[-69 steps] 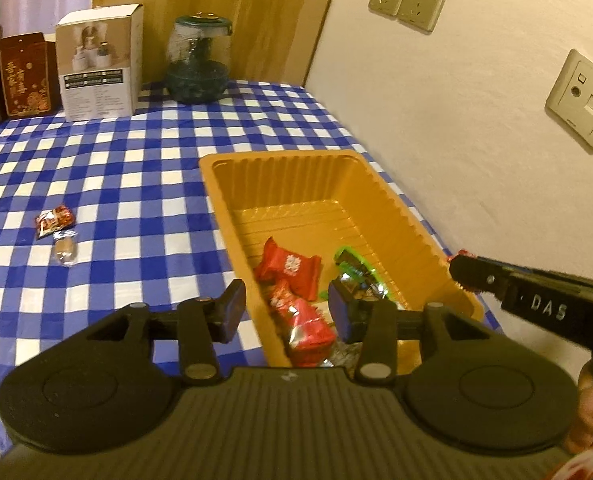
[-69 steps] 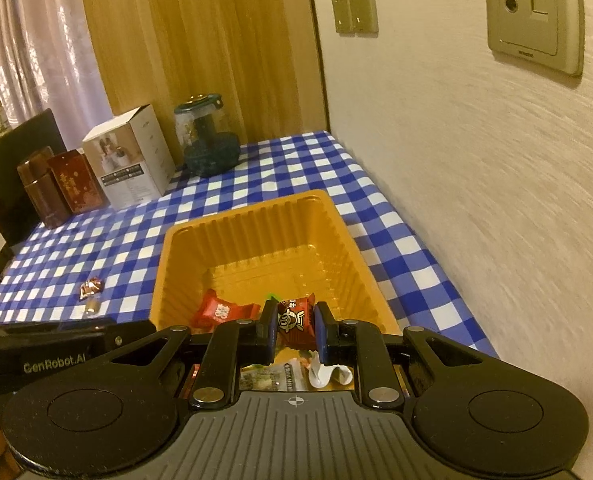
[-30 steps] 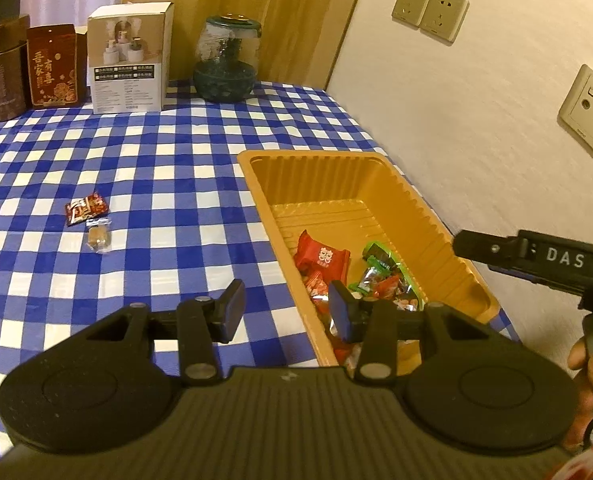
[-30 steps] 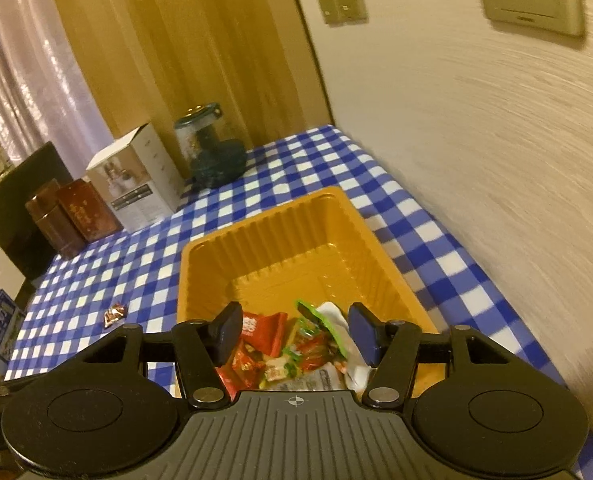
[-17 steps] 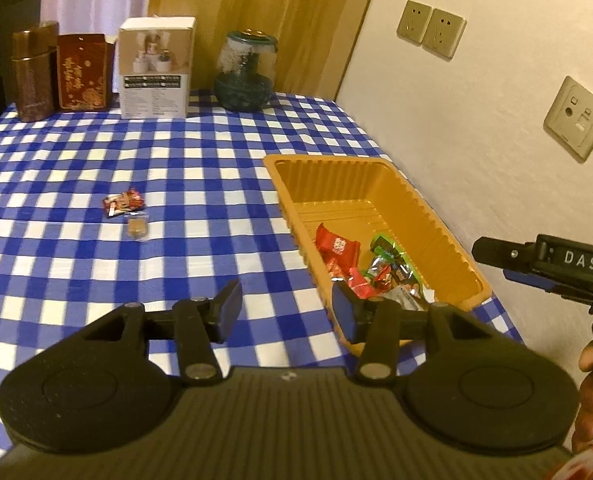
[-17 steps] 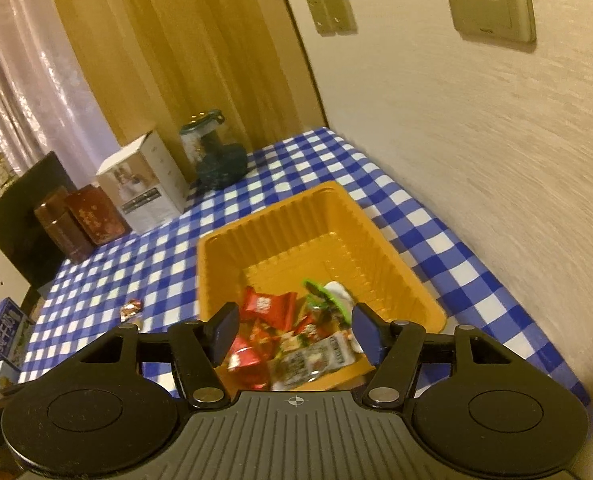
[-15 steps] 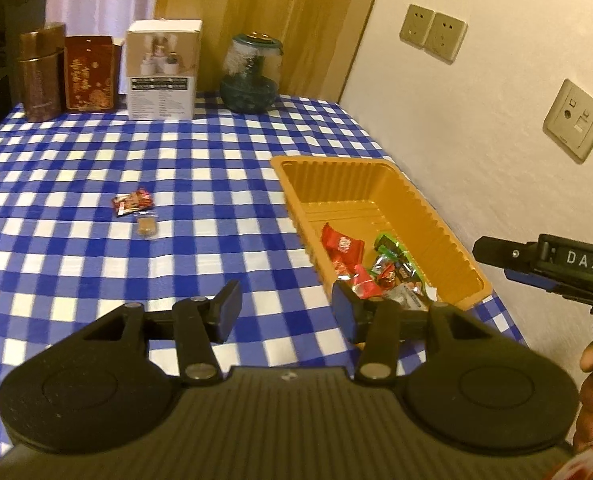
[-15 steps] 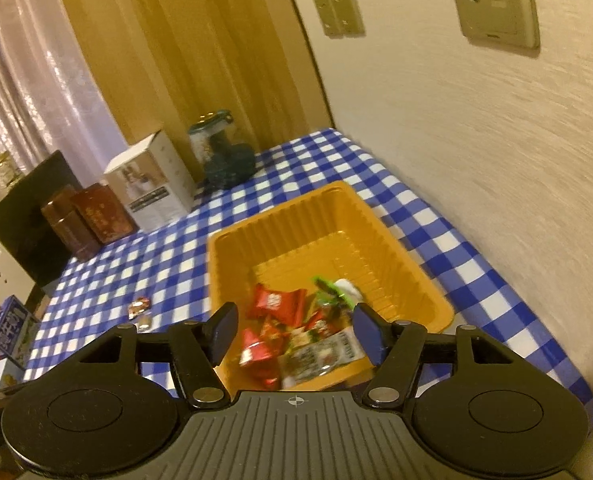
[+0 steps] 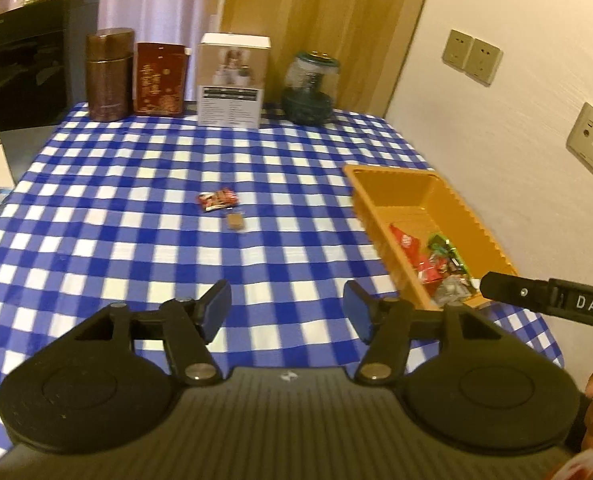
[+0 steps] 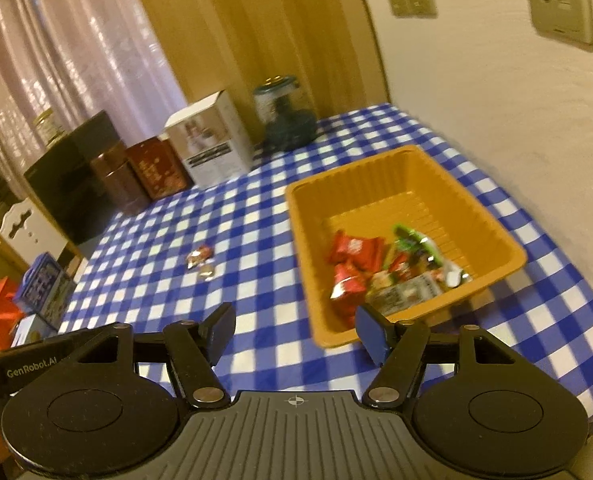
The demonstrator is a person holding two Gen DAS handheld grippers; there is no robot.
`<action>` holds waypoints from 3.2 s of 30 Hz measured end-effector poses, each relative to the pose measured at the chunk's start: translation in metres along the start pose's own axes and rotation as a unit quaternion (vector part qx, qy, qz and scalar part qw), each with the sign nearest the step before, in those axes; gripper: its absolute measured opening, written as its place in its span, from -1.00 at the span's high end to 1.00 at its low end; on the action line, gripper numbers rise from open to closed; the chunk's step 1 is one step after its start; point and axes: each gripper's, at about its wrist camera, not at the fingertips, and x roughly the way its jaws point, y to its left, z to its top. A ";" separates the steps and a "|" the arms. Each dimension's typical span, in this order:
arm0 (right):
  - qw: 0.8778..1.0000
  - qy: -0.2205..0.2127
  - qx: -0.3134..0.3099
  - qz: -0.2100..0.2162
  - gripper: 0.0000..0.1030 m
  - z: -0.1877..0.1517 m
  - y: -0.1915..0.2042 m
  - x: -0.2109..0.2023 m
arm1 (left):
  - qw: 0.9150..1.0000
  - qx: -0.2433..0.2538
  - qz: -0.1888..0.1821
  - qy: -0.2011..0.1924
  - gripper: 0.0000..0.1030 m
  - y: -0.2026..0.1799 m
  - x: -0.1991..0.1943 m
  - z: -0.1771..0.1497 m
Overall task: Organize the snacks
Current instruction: 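Move both tools back toward the last two sweets on the cloth, then grasp the clear cookie packet with the right gripper while the left gripper grasps the brown-wrapped candy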
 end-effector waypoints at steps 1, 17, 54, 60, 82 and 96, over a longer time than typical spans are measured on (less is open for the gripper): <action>1.000 0.002 -0.002 0.002 -0.29 -0.002 0.004 0.001 | 1.000 0.000 0.004 -0.001 -0.28 0.004 -0.003 -0.001; 0.998 0.020 -0.045 0.024 -0.29 -0.013 0.054 0.018 | 0.999 0.001 0.046 -0.004 -0.64 0.050 -0.019 -0.005; 0.992 0.008 -0.121 0.017 0.00 -0.006 0.119 0.243 | 0.994 0.106 0.013 -0.020 -0.81 0.160 0.156 0.055; 0.990 0.005 -0.138 0.017 0.16 -0.007 0.124 0.276 | 0.993 0.114 0.000 0.000 -0.69 0.166 0.182 0.063; 0.989 -0.024 -0.143 -0.010 0.59 0.007 0.108 0.280 | 0.981 0.189 -0.051 0.007 -0.52 0.138 0.234 0.069; 0.992 -0.019 -0.120 -0.026 0.59 0.013 0.063 0.270 | 0.962 0.257 -0.090 0.024 0.14 0.098 0.280 0.078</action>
